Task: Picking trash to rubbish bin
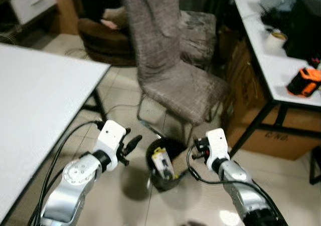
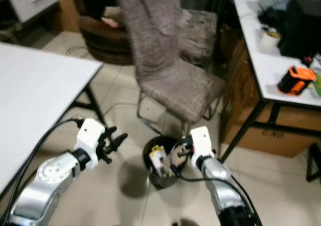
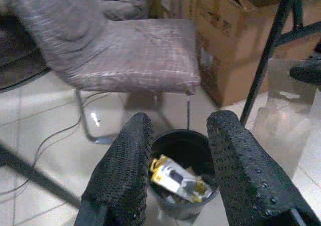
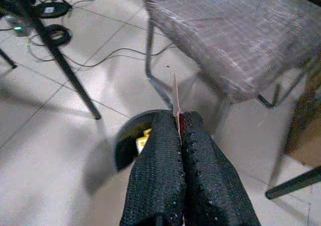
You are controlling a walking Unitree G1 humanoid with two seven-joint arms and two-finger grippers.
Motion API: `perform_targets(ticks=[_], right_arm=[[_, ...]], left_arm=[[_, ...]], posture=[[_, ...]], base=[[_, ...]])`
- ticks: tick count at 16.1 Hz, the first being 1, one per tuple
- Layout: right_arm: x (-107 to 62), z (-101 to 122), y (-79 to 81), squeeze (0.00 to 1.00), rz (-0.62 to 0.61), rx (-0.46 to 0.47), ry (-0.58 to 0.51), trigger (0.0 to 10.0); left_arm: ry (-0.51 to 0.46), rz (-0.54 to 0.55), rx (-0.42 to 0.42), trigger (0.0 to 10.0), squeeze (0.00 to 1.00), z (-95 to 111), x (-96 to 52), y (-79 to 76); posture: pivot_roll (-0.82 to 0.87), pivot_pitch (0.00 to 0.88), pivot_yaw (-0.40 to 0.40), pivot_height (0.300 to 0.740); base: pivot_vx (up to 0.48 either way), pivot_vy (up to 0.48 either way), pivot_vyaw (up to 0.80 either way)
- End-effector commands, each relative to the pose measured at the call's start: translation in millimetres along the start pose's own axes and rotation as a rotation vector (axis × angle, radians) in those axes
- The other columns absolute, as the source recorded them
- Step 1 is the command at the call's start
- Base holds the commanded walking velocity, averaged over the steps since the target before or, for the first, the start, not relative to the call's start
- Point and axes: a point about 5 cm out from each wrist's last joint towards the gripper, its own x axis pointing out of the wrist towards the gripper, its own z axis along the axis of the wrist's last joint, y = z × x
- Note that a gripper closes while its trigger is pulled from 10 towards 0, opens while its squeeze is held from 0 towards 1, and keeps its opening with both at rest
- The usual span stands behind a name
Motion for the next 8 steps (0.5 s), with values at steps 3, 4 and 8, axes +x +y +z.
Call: perform_targets(ticks=[3, 4, 8], right_arm=[[-1.1, -2.4, -5.2, 0.0, 0.007, 0.005, 0.007, 10.0], [-0.2, -3.6, -4.1, 0.0, 0.011, 0.002, 0.015, 10.0], [3.2, -6.0, -1.9, 0.0, 0.013, 0.0, 0.02, 10.0]], left_arm=[[0.012, -0.075, 0.004, 10.0, 0.0, -1.3, -0.1, -12.4], [0.016, -0.085, 0.011, 10.0, 0.0, -1.2, -0.8, -13.8], [0.037, -0.088, 0.014, 10.0, 0.0, -4.2, -4.3, -16.5]], posture=[[-0.05, 0.15, -0.024, 0.74], [-0.05, 0.16, -0.021, 0.74], [-0.04, 0.184, -0.012, 0.74]], base=[[0.403, 0.0, 0.0], [0.398, 0.0, 0.0], [0.286, 0.0, 0.0]])
